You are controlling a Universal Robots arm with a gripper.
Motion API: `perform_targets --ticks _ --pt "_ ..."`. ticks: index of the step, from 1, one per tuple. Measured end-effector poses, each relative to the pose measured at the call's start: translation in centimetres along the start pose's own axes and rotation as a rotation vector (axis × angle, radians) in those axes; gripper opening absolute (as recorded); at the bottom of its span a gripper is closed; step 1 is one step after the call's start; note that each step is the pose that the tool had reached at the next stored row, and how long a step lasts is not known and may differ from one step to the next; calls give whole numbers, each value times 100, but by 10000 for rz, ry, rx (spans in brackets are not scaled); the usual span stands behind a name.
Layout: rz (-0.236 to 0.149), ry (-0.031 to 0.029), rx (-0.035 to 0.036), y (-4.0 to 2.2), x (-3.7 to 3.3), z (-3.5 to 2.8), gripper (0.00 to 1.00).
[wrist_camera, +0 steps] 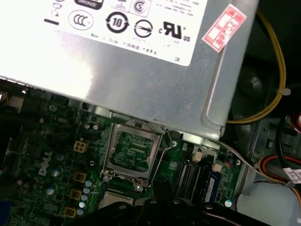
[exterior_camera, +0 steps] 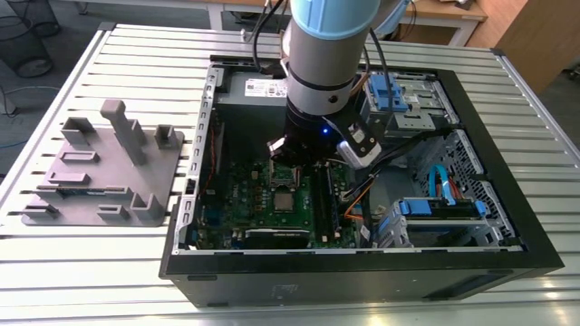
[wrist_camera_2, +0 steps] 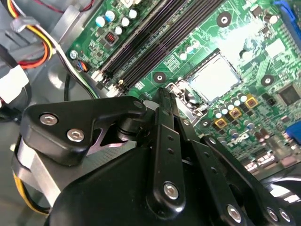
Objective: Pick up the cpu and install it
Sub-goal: 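Close the cpu cover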
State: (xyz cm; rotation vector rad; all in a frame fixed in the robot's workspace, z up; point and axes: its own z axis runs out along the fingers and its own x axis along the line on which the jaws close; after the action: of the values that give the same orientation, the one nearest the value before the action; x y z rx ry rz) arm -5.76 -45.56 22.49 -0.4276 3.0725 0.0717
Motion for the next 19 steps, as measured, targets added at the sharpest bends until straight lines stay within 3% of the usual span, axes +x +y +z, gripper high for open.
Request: perform_targets --ticks 8,19 --pt "-1030 35 -41 -1 -2 11 11" --pt "-1069 26 -42 22 -11 19 11"
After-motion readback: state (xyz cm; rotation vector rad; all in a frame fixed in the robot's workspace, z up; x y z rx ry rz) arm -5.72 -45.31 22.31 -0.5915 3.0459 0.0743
